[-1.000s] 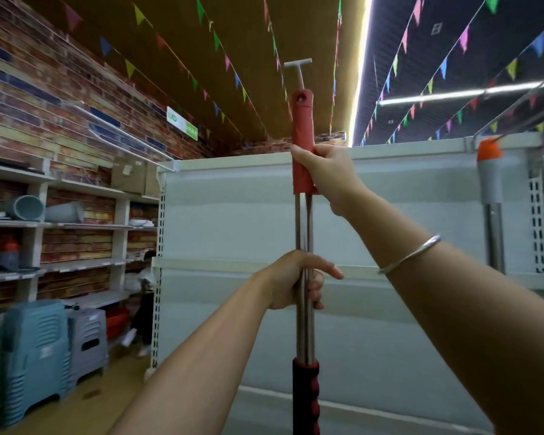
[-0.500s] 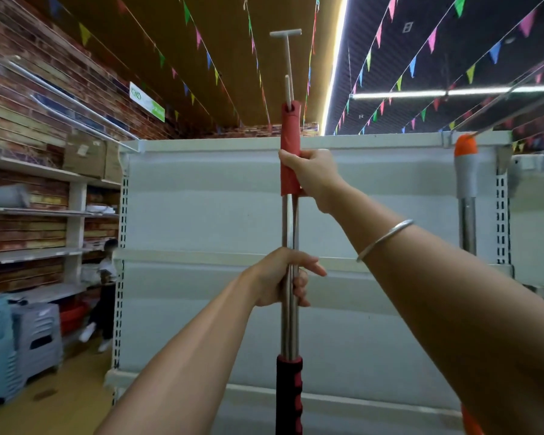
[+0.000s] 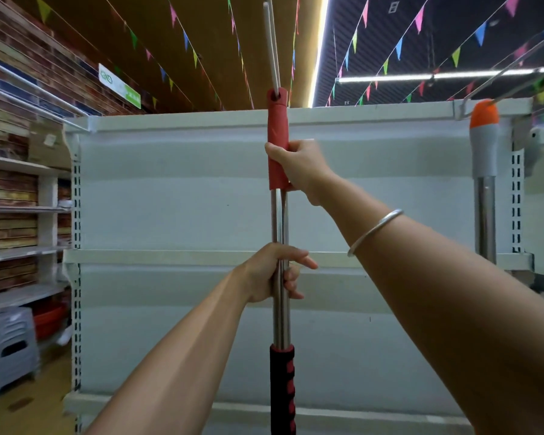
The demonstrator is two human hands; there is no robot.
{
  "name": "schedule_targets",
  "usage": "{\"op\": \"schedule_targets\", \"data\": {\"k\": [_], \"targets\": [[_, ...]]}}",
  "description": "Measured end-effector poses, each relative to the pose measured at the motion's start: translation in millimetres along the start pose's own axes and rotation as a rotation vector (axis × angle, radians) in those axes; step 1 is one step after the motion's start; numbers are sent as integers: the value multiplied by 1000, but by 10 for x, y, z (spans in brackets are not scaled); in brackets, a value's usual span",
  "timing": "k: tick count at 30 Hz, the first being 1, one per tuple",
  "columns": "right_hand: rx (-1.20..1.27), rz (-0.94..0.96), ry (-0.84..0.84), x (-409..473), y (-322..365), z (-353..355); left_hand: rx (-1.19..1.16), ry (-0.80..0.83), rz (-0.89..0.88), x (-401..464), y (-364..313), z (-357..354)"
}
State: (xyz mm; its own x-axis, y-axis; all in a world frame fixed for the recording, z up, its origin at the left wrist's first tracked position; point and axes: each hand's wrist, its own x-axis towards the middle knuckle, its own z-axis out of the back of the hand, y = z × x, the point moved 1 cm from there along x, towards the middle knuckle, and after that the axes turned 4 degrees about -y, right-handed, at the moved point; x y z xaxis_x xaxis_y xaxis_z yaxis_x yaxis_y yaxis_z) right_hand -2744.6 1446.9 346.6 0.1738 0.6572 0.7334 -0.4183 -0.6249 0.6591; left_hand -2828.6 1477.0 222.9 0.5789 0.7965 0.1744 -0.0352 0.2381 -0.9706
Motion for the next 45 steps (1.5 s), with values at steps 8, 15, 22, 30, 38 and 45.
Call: {"op": "schedule_targets", "data": {"k": [8, 15, 22, 30, 38, 45], "targets": [[5, 9, 0, 256, -311, -34, -21, -39, -26, 444, 119, 94], [31, 8, 3, 342, -472, -65, -16, -35, -42, 638, 189, 142], [36, 5, -44, 335, -532, -101, -72, -155, -56, 661, 248, 116], [-234, 9, -74, 129, -654, -141, 723, -615, -269, 489, 483, 121], [-528, -56, -63, -318, -773, -175, 1098, -619, -177, 161, 746, 17], [-610, -188, -8, -979, -1003, -76, 1170, -550, -143, 42, 940, -10]]}}
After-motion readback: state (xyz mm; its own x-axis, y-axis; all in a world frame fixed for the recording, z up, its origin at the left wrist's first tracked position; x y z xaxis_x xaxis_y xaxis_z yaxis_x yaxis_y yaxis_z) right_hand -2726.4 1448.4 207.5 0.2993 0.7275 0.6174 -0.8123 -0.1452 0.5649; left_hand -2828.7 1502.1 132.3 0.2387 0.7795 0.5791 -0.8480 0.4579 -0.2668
